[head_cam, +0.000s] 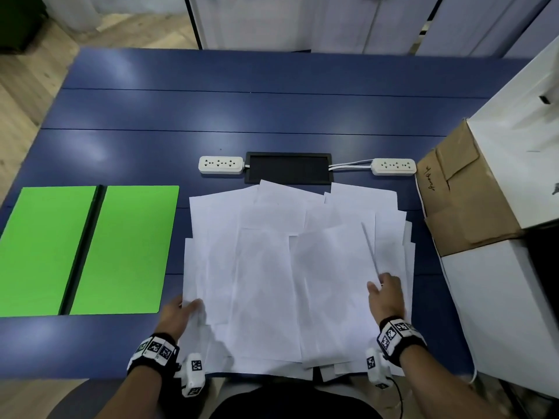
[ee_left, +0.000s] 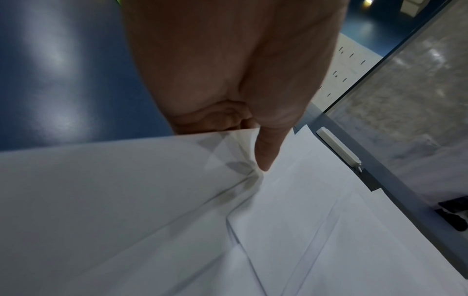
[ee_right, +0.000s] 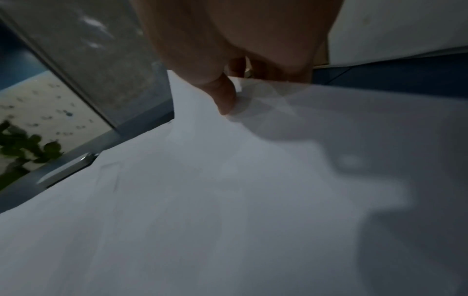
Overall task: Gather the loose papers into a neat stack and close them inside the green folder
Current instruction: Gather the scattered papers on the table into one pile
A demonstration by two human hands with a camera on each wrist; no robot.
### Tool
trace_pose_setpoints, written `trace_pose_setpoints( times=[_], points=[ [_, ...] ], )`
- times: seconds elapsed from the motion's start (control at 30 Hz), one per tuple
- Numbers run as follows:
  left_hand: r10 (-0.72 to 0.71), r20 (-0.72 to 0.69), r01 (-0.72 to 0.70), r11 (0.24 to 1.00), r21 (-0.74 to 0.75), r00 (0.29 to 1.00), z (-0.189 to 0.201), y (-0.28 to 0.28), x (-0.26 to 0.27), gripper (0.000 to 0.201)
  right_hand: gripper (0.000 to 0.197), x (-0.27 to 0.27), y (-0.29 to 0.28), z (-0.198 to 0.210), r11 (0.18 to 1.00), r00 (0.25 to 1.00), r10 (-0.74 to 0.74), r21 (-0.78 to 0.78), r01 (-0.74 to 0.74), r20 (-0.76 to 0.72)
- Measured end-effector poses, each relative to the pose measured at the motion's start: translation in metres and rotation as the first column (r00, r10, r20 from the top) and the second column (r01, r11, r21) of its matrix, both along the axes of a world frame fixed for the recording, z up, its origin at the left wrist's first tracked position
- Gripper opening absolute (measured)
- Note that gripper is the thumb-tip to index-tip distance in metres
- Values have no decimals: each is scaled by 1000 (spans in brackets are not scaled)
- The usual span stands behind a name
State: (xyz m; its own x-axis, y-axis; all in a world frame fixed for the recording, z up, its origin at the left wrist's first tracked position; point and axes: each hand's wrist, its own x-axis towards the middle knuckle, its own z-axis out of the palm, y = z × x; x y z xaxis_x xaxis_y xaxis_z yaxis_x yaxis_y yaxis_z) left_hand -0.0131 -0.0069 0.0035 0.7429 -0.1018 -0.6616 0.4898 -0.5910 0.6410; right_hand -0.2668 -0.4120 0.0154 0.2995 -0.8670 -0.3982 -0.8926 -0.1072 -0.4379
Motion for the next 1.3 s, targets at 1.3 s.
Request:
trace_pose_setpoints(
  times=[1.3],
  points=[
    [51,-59,-62,978,-201,997,1,6,-2,24,48,129,166,-5,882,961,-13,457,-120,277]
  ],
)
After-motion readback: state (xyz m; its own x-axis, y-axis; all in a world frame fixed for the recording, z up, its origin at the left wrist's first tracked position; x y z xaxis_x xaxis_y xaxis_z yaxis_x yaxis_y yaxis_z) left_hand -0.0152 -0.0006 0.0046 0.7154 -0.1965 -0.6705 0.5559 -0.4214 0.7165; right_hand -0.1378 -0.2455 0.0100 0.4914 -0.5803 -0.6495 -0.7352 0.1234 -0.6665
